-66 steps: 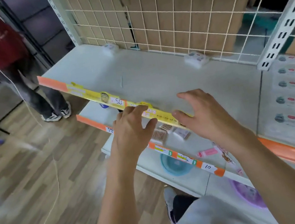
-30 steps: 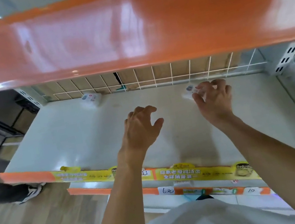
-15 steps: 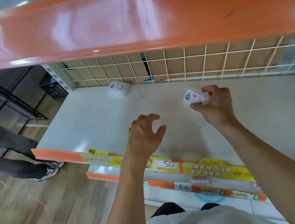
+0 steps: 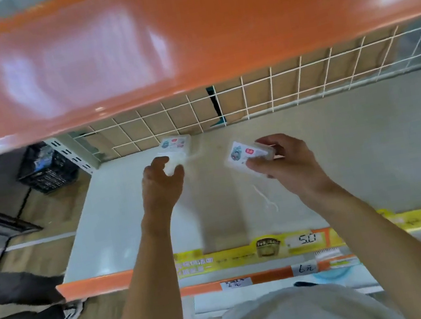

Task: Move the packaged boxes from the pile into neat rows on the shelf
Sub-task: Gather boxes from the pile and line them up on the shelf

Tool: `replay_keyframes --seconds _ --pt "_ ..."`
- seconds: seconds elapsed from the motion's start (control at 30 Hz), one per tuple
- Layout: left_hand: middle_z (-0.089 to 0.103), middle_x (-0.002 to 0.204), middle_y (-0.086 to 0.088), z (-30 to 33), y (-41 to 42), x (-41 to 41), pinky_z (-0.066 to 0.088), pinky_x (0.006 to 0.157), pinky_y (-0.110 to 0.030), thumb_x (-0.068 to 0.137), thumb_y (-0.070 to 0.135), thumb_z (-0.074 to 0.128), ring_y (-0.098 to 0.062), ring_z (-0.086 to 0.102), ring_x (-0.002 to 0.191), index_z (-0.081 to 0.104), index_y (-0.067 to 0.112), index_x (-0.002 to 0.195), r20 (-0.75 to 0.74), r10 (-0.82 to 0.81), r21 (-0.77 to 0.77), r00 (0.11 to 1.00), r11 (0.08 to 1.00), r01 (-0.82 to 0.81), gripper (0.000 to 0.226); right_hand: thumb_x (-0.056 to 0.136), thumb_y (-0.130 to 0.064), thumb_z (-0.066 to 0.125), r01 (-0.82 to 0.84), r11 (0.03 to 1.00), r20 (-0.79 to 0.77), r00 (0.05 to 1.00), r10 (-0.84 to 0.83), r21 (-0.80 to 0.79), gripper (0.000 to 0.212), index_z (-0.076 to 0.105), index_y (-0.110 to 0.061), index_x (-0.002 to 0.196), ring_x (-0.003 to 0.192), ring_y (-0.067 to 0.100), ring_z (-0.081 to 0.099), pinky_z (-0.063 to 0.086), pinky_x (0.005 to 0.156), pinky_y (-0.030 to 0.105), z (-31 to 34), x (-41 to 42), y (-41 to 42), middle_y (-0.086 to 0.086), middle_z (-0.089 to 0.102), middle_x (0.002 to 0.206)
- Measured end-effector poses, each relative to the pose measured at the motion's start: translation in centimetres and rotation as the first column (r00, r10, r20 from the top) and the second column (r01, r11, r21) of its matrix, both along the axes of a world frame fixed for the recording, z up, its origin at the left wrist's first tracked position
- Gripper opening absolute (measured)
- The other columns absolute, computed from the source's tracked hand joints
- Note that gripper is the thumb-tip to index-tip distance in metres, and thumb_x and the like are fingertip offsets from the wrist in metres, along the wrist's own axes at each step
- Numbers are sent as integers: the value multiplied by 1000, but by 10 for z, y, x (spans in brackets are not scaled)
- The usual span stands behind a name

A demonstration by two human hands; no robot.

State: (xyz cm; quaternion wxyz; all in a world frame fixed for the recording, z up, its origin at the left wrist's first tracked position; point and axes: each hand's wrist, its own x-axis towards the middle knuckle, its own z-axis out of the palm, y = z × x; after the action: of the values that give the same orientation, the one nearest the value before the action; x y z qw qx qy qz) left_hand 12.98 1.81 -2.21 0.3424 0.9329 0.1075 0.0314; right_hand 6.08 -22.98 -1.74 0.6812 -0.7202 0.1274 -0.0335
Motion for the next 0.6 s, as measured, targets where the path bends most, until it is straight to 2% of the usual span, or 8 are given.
replay_keyframes --seconds 0.13,0.2,0.33,0.5,0.6 --pt "51 137 -24 -7 13 41 36 108 -41 93 37 64 -40 47 129 46 3 139 -21 106 -24 994 994 -106 60 75 -4 84 2 991 -20 1000 0 132 34 71 -13 106 70 11 67 54 67 25 2 -12 23 3 74 89" --pt "47 140 -27 -7 13 58 34 110 -43 94 41 62 -43 43 132 42 3 142 -29 128 -15 991 992 -128 65 75 -3 84 10 991 -33 999 -6 135 33 71 -15 103 69 9 67 54 66 23 4 -16 31 4 73 90" --pt "55 133 -22 -14 14 85 39 103 -43 90 59 56 -44 47 127 53 7 130 -80 40 93 996 995 -33 66 76 -7 85 45 997 -55 998 -42 66 33 69 -28 96 64 -1 65 52 62 13 8 -20 39 -1 72 89" --pt "68 112 -10 -19 22 93 34 82 -33 82 70 58 -38 56 113 64 17 112 -95 -50 129 994 990 62 62 76 -8 85 63 998 -74 995 -60 30 33 68 -25 98 63 -3 65 52 61 12 10 -21 44 -2 73 88" --pt "72 101 -12 -13 26 88 44 92 -40 68 75 68 -34 64 102 69 14 103 -146 -44 40 988 998 50 70 76 -8 85 75 997 -98 993 -71 33 34 69 -20 104 62 -3 64 51 60 12 11 -21 49 -1 73 90"
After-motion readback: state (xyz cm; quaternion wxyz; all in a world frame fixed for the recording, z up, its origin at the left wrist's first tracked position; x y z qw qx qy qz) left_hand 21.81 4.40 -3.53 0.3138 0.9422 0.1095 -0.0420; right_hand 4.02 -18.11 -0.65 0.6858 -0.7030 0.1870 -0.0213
